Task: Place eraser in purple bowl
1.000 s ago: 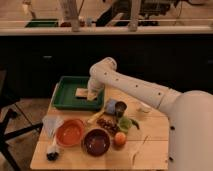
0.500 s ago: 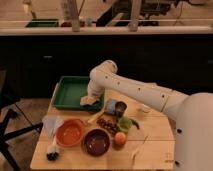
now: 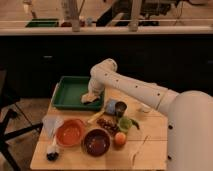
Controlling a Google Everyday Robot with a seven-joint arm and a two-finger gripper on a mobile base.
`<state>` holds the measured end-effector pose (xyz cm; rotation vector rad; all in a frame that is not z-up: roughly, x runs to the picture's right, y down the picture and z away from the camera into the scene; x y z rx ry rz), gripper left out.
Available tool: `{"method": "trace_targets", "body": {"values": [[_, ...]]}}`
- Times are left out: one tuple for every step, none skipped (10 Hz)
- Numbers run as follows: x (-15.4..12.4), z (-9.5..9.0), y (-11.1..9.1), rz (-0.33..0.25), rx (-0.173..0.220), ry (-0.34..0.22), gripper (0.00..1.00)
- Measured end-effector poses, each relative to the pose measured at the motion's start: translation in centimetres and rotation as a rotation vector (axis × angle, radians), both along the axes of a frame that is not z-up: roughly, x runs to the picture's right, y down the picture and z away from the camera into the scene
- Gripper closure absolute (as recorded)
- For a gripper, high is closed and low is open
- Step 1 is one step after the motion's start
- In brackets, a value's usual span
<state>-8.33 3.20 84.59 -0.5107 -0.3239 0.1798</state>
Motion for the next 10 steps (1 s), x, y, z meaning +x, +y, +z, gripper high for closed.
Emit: {"method": "trace_targets", "body": {"values": [[0.0, -0.2, 0.1, 0.002, 0.007, 0.004, 0.53], [-0.1, -1.2, -0.6, 0.010, 0.027, 0.004, 0.59], [-0.1, -1.8, -1.1, 0.014, 0.039, -0.002, 0.67], [-0.3, -2.4, -1.5, 0.011, 0.049, -0.021, 0.78], [-0.3, -2.8, -1.8, 0.003, 0.048, -0.041, 0.87], [-0.4, -3.1, -1.9, -0.012, 0.036, -0.072, 0.96], [-0.4, -3.2, -1.8, -0.028, 0.018, -0.099, 1.00], [-0.2, -3.3, -1.5, -0.055, -0.019, -0.138, 1.00], [-0.2, -3.6, -1.2, -0.085, -0.069, -0.183, 1.00], [-0.1, -3.9, -0.9, -0.104, -0.106, -0.213, 1.00]]}}
